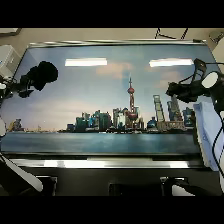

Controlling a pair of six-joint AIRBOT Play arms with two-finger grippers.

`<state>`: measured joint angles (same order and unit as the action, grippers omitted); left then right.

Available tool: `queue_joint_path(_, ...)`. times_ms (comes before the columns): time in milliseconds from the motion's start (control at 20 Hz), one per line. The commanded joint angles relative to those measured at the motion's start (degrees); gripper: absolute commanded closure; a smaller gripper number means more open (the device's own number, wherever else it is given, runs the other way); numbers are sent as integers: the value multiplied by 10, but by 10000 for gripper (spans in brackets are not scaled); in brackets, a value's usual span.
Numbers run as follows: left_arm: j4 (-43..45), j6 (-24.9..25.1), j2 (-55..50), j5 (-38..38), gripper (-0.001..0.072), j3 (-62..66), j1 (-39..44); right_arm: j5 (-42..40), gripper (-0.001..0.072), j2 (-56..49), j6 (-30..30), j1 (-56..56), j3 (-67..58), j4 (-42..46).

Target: Fold the clothes and pants, and hang the long-sleeved shirts on hangers.

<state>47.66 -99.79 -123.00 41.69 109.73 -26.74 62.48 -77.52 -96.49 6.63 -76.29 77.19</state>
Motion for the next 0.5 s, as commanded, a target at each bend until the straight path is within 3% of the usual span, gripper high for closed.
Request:
queue_joint_path(0,-150,88,-46,-104,0,5,14,7,139,0,1,-1,0,-5)
queue_joint_path(50,-163,95,-50,-125,3,5,23,14,139,0,1,-1,0,-9)
queue_joint_path(100,-166,94,-52,-142,78,5,30,22,139,0,1,-1,0,-16)
queue_joint_path(150,-166,94,-52,-145,428,5,36,31,139,0,1,0,0,-23)
queue_joint_path(200,-169,96,-49,-136,677,5,40,42,139,0,1,0,0,-29)
queue_joint_path(250,-169,107,-42,-118,683,7,43,50,138,0,1,0,0,-31)
queue_joint_path(300,-168,150,-27,-94,683,7,47,58,139,0,2,0,0,-30)
queue_joint_path(400,-146,295,33,-29,686,7,63,67,149,8,26,0,0,-25)
queue_joint_path(450,-112,343,74,7,686,7,77,64,155,16,27,0,0,-26)
